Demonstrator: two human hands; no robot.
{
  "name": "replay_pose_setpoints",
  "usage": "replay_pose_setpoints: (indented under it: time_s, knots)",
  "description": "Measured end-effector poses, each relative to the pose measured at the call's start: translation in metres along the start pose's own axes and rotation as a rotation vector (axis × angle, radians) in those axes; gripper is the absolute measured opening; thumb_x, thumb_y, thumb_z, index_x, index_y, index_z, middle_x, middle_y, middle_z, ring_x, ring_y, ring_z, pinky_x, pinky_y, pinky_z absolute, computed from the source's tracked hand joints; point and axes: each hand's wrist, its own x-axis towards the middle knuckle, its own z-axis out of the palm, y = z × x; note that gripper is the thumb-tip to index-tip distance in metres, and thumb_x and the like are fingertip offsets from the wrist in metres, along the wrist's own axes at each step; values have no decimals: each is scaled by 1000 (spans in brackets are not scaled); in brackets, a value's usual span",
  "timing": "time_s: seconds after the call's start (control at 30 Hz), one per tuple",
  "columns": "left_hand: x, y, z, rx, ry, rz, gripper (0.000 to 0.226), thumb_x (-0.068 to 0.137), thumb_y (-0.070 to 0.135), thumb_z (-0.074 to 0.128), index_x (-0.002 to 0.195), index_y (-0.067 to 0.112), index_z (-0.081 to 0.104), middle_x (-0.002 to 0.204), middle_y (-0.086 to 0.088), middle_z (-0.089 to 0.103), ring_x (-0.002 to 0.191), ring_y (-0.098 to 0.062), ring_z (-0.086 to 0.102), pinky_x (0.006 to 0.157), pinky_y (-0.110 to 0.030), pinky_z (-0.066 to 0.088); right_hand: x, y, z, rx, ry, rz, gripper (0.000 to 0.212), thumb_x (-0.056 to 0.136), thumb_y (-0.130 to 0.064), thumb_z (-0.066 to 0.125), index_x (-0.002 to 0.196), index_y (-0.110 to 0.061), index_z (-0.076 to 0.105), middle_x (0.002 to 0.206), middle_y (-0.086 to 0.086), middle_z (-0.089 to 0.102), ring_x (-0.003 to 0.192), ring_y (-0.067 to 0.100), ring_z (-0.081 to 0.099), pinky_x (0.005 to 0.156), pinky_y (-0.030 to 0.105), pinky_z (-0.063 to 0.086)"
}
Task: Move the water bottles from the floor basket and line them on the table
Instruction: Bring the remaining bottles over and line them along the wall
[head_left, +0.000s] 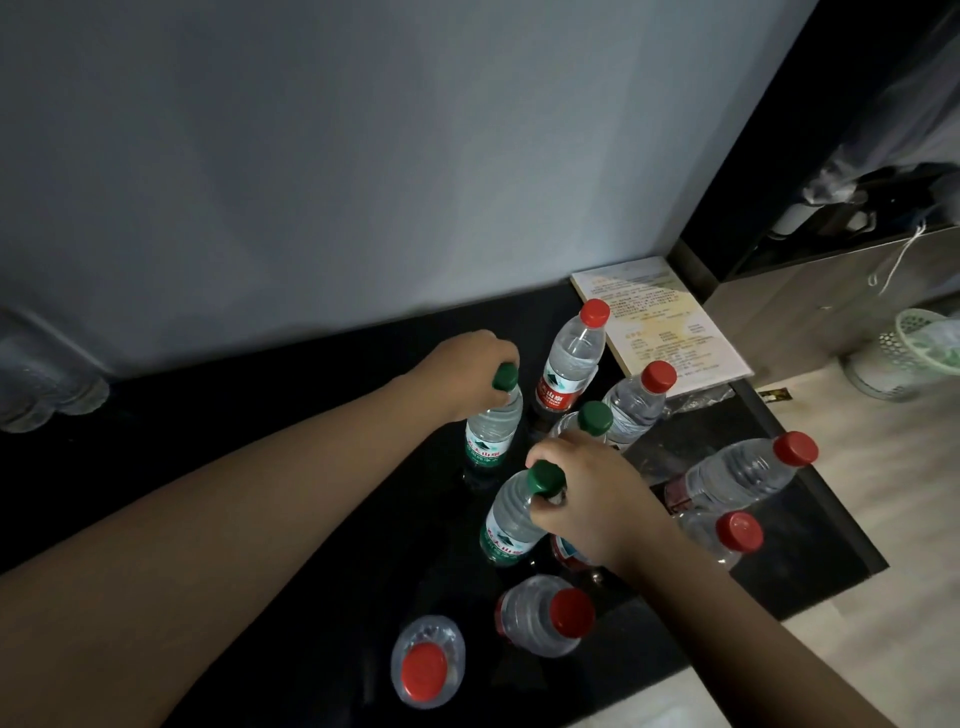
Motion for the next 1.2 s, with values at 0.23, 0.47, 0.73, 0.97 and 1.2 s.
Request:
replay_pose_setpoints:
  time_s: [0.23,0.47,0.73,0.97,1.2]
  knots:
    - [-9,-8,-2,-7,49,6,23,75,22,70,96,13,65,98,-6,50,87,-23,54,77,-35,48,-2,-1,-2,24,16,14,18,77,-20,65,95,-19,62,94,-4,57,81,13,56,70,29,49]
    - [-57,-46,-25,-141,199,-81,20,73,28,72,88,17,66,90,0,52,82,-16,54,71,-26,44,6,-25,-9,62,27,-34,17,72,-16,67,88,-19,64,89,-6,55,76,10,56,67,27,47]
    - [-124,-103,-60,-169,307,-168,20,75,29,72,91,20,66,93,3,53,83,-10,53,70,-21,45,40,-90,-24,25,31,-98,23,73,-14,71,94,-20,66,95,-6,58,82,10,59,75,29,52]
    - [-168,-165,-77,-163,372,-244,19,74,28,73,90,19,66,93,2,53,83,-12,53,74,-26,46,67,-151,-7,39,-19,-143,23,72,-16,70,93,-24,65,94,-9,57,82,8,57,69,21,47]
    - [-183,-231,-92,-146,403,-303,21,71,29,76,85,19,65,89,1,54,81,-14,53,66,-23,39,103,-202,14,19,-55,-198,24,74,-17,69,96,-23,65,96,-9,57,83,7,57,70,20,49]
